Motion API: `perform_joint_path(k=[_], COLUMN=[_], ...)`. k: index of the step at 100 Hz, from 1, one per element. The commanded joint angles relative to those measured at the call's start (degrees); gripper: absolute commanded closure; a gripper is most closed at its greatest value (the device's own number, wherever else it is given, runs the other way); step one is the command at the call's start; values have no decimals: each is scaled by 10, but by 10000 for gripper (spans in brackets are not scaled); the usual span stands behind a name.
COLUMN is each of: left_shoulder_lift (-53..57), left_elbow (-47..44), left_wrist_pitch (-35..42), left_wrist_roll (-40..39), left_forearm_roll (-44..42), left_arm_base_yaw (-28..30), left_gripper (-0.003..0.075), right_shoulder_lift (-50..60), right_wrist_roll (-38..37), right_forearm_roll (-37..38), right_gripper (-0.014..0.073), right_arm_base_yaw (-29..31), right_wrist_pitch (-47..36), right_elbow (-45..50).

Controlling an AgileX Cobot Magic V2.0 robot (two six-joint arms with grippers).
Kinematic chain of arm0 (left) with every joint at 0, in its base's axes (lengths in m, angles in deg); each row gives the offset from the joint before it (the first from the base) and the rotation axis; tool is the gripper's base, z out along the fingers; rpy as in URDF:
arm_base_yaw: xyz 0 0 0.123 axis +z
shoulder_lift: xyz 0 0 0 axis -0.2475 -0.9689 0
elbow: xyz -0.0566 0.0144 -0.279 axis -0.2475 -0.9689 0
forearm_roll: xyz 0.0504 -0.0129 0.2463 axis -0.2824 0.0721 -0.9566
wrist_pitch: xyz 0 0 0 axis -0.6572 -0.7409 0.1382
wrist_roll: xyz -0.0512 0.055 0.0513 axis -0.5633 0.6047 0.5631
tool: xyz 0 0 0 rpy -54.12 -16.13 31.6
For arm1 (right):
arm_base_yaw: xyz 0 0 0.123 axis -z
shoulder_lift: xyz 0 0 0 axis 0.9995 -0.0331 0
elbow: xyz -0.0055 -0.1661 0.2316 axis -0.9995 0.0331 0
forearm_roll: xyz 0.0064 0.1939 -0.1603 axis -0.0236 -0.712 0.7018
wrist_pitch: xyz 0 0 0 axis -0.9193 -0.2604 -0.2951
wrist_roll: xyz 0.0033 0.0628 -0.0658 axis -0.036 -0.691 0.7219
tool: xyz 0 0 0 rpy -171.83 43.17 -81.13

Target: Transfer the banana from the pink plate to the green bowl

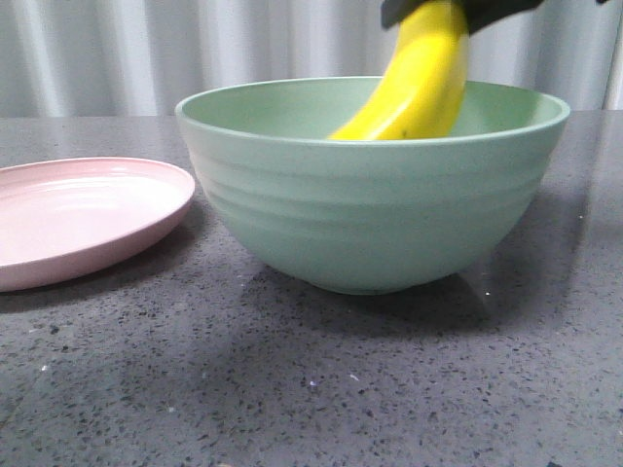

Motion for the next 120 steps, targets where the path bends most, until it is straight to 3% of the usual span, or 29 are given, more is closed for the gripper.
perform_joint_path(k=[1,9,21,30,88,97,115,120], left_shoulder_lift=[12,12,12,12,12,12,12,12], left_elbow=[20,20,20,20,20,20,20,20], left_wrist_pitch=[39,39,39,39,39,42,44,44], left_wrist_roll=[1,1,1,1,1,1,1,1], left_forearm_roll=[7,7,7,7,7,7,8,8], left_arm_base_yaw=[-3,-3,-3,-3,-3,-3,-3,-3], left_gripper=[342,342,342,343,360,428,718,740], right_shoulder_lift=[9,7,6,6,72,98,151,172], right_wrist_roll=[6,6,6,6,6,6,6,6], right_forearm_roll=[6,9,11,11,90,107,118,120], right_gripper=[636,547,345,291,293,342,584,630], right_arm_base_yaw=[1,1,1,1,1,1,1,1], right_wrist_pitch=[-29,-22,-18,-18,-11,12,38,38], right_elbow=[-18,-18,-18,-18,-20,-20,-5,4])
